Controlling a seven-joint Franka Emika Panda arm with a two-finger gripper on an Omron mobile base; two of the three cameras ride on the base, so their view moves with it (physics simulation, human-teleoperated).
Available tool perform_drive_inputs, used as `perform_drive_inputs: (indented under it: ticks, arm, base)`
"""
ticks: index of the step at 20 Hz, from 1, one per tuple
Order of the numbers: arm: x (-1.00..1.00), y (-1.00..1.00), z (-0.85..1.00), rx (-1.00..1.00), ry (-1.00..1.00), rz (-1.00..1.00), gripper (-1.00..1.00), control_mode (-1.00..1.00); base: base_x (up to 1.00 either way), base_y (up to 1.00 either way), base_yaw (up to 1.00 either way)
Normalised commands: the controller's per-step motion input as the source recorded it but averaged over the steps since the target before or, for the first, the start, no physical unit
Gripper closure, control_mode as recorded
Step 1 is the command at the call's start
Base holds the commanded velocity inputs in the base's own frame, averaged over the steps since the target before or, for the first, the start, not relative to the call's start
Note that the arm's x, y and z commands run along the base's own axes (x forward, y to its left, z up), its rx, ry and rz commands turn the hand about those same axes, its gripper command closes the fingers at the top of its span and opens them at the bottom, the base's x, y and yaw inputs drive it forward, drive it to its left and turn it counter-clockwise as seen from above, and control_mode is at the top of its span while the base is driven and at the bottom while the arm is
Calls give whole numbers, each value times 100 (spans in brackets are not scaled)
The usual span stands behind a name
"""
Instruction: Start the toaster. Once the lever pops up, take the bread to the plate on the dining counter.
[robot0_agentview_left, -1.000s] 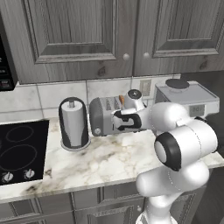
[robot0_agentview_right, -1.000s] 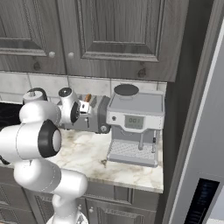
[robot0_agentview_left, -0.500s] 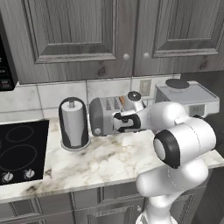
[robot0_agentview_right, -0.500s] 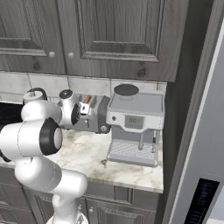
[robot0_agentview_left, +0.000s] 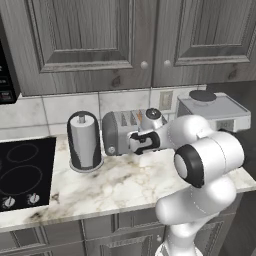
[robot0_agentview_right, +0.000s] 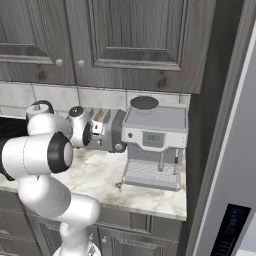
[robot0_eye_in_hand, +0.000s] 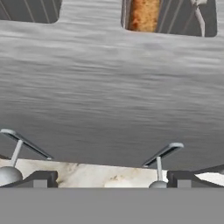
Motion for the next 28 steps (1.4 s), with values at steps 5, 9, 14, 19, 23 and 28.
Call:
perform_drive_inputs:
  ticks: [5,9,14,19,23,28]
  arm:
    - [0,0,-20,0,0,0,-100,-100]
    - [0,0,-25,0,0,0,-100,-100]
    - [0,0,-30,0,0,0,-100,-100]
    - [0,0,-25,0,0,0,-100,-100]
    - [0,0,-21,0,0,0,-100,-100]
    - [-2,0,-4,0,-2,0,-100,-100]
  base:
    - [0,0,0]
    - [0,0,0]
    - [0,0,0]
    - [0,0,0]
    - [0,0,0]
    - [0,0,0]
